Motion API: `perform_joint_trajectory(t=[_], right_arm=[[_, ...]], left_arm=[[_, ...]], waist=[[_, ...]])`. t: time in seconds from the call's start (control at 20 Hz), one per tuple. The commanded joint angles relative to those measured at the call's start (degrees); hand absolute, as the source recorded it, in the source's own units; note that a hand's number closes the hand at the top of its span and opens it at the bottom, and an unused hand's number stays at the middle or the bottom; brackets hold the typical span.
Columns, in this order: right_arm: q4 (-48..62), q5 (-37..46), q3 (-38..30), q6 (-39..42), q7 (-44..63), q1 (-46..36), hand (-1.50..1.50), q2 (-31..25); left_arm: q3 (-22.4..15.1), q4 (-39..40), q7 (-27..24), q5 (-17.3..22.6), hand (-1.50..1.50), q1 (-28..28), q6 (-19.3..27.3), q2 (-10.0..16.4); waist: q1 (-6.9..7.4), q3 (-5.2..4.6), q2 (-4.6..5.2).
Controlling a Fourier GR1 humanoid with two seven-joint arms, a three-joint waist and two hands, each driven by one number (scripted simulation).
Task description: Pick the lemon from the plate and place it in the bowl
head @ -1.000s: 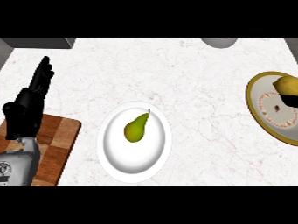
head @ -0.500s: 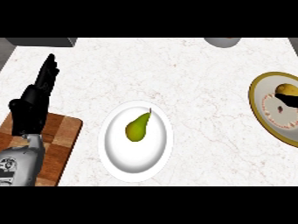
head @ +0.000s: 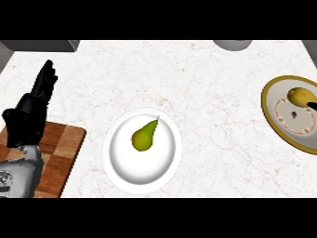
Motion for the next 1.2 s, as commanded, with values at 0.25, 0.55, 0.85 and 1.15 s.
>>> perform_joint_trajectory(t=[0.25, 0.55, 0.85, 1.15], right_arm=[[0.2, -8.2, -5.6, 16.6, -5.5, 8.5, -1.50, -6.5], [-2.4, -11.7, -5.5, 26.0, -9.8, 15.3, -1.50, -6.6], [-9.0, -14.7, -5.4, 31.4, -15.5, 25.5, -1.50, -4.0], [-22.5, -17.5, -3.7, 29.4, -11.3, 33.1, -1.50, 1.8]], left_arm=[[0.9, 2.1, 2.1, -0.9, 0.00, -2.4, 0.8, 0.2], [-0.4, -2.3, 1.3, -1.5, 0.00, 1.7, 0.7, -0.8], [0.4, -0.7, -0.5, -0.9, 0.00, 2.6, 0.0, -0.8], [3.3, 1.4, 1.1, 0.9, 0.00, -1.7, -2.2, 1.7]], waist=[[-1.96, -0.13, -0.59], [-1.50, -0.17, -0.65], [-1.84, -0.20, -0.71], [-1.91, -0.24, -0.72]])
